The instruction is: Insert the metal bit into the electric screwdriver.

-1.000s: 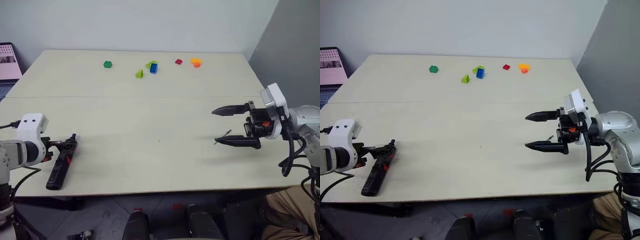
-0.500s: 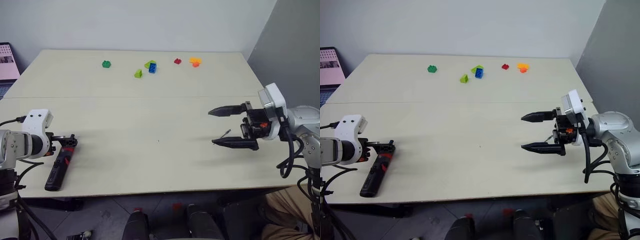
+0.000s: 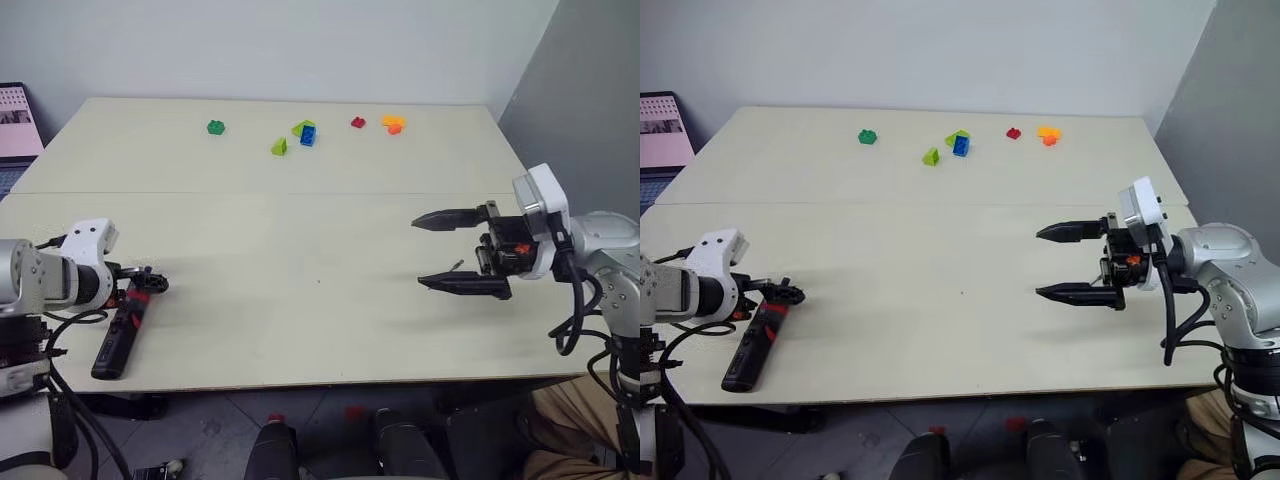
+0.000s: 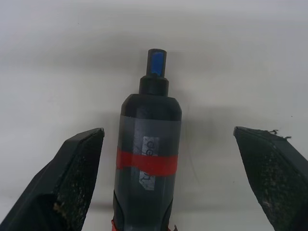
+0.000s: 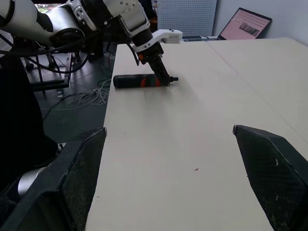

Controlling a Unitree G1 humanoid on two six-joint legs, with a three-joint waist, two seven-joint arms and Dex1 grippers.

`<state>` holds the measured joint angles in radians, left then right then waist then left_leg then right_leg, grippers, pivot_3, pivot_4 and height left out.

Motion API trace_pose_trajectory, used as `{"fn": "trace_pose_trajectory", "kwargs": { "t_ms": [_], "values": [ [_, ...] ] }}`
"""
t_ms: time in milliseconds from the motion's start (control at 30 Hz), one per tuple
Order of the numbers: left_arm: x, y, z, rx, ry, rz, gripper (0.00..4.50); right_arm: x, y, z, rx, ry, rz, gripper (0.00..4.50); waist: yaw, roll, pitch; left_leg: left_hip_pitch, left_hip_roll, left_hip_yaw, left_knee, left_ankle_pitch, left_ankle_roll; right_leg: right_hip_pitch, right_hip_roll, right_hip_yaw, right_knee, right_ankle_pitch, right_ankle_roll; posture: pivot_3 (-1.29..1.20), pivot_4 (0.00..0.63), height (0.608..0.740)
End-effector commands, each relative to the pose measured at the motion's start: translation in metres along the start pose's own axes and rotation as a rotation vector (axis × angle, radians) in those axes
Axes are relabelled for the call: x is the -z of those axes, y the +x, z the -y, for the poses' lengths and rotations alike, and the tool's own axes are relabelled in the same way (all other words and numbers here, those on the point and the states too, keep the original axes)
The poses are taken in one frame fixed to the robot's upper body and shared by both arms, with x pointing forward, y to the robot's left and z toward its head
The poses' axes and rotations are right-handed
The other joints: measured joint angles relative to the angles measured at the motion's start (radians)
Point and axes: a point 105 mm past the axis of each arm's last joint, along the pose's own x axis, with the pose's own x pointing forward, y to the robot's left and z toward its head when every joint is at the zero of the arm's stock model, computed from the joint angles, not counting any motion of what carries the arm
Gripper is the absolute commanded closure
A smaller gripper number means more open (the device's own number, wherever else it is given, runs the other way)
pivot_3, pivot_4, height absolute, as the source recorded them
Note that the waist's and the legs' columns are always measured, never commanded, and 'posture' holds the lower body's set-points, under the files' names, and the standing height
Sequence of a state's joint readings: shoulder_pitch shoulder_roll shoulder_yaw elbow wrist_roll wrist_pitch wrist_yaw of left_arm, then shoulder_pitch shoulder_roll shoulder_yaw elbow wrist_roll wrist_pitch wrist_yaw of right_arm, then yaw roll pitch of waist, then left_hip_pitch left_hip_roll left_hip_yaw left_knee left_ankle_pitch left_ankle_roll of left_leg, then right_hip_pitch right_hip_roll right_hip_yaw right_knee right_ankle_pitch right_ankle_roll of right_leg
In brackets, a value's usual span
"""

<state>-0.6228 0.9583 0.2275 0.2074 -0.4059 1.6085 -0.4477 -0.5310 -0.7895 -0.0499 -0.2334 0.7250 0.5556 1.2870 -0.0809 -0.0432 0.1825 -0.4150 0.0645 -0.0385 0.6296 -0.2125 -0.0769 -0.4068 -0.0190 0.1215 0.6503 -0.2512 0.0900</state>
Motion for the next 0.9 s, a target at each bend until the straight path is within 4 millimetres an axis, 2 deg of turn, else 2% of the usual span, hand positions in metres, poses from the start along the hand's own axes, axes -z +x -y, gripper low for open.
{"fn": "trace_pose_trajectory", "kwargs": {
  "t_ms": [33,467,733,833,900],
  "values": [
    [-0.011,-0.001,-0.007,-0.032,-0.009,0.008,0.00,-0.010,0.004,-0.004,-0.022,-0.051,0.005,0.07,0.000,0.000,0.000,0.000,0.000,0.000,0.000,0.000,0.000,0.000,0.000,0.000,0.000,0.000,0.000,0.00,0.150,0.740],
    [-0.030,0.010,-0.011,-0.029,0.058,-0.007,0.00,-0.007,0.004,-0.008,-0.025,-0.043,-0.016,0.07,0.001,0.000,0.000,-0.001,0.000,-0.002,0.000,0.000,0.000,0.000,0.001,-0.001,0.001,0.000,0.000,0.00,0.150,0.740],
    [-0.027,0.013,-0.012,-0.033,0.080,-0.038,0.00,-0.006,0.004,-0.009,-0.021,-0.038,-0.024,0.07,0.002,0.000,0.000,-0.001,0.000,-0.002,0.000,0.000,0.000,0.000,0.001,-0.001,0.001,0.000,0.000,0.00,0.150,0.740],
    [-0.025,0.014,-0.011,-0.033,0.086,-0.050,0.44,-0.006,0.004,-0.008,-0.020,-0.037,-0.026,0.00,0.002,0.000,0.000,-0.001,0.000,-0.002,0.000,0.000,0.000,0.000,0.001,-0.001,0.002,-0.001,0.001,0.00,0.150,0.740],
    [-0.024,0.014,-0.011,-0.036,0.087,-0.054,1.00,-0.005,0.004,-0.008,-0.020,-0.036,-0.026,0.00,0.003,0.000,0.000,-0.001,0.000,-0.002,0.000,0.000,0.000,0.000,0.001,-0.001,0.002,-0.001,0.001,0.00,0.150,0.740]
  ]
}}
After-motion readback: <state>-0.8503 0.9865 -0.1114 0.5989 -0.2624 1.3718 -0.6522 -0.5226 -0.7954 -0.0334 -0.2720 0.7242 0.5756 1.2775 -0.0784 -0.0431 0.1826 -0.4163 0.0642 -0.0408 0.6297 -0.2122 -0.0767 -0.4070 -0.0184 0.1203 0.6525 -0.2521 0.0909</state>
